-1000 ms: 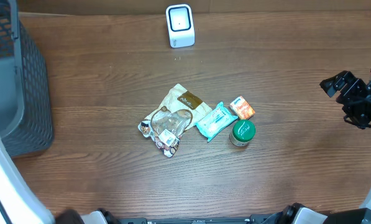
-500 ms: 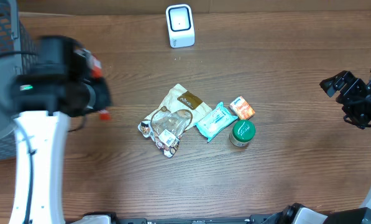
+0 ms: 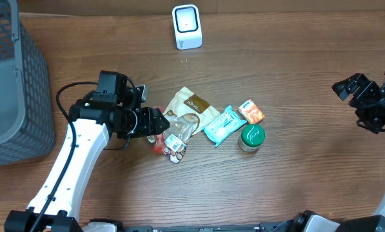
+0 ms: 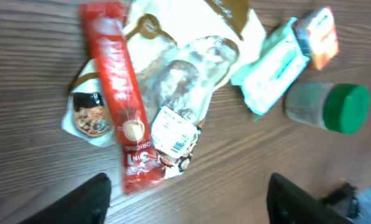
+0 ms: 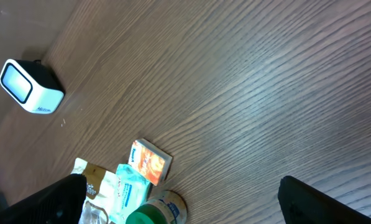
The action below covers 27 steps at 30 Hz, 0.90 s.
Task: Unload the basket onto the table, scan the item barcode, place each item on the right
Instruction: 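Carry the Nescafé stick with the left gripper and release it left of the snack bag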
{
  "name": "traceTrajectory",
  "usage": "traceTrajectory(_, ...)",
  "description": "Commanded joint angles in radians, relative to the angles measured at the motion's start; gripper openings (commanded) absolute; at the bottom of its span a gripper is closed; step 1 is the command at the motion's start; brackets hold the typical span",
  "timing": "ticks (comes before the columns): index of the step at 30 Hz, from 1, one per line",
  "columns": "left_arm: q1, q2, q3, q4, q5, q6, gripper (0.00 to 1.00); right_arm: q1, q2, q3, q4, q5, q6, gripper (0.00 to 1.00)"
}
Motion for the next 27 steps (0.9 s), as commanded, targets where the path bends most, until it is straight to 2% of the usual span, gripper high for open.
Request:
traceTrajectory(1, 0.004, -0.017, 0.052, -0.04, 0.052, 0.021, 0.74, -0.003, -0.002, 0.021, 0.004, 0.0, 0.007, 1.0)
traceTrajectory(4, 0.006, -0.031, 0.149, -0.126, -0.003, 0.02, 0.73, -0.003, -0.002, 0.021, 0.004, 0.0, 0.007, 1.0)
traceTrajectory(7, 0.007, -0.053, 0.256, -0.231, -0.135, -0.012, 0.73, -0.003, -0.002, 0.021, 0.004, 0.0, 0.007, 1.0)
traceTrajectory(11, 0.008, -0.1, 0.363, -0.362, -0.418, -0.124, 0.73, -0.003, -0.002, 0.021, 0.004, 0.0, 0.007, 1.0)
traceTrajectory(16, 0.028, -0.175, 0.372, -0.401, -0.757, -0.275, 0.7, -0.003, -0.002, 0.021, 0.004, 0.0, 0.007, 1.0)
traceTrajectory(20, 0.057, -0.18, 0.369, -0.373, -0.835, -0.301, 0.63, -0.003, -0.002, 0.021, 0.004, 0.0, 0.006, 1.0)
traceTrajectory(27, 0.203, -0.146, 0.356, -0.36, -0.824, -0.301, 0.64, -0.003, -0.002, 0.021, 0.004, 0.0, 0.007, 1.0)
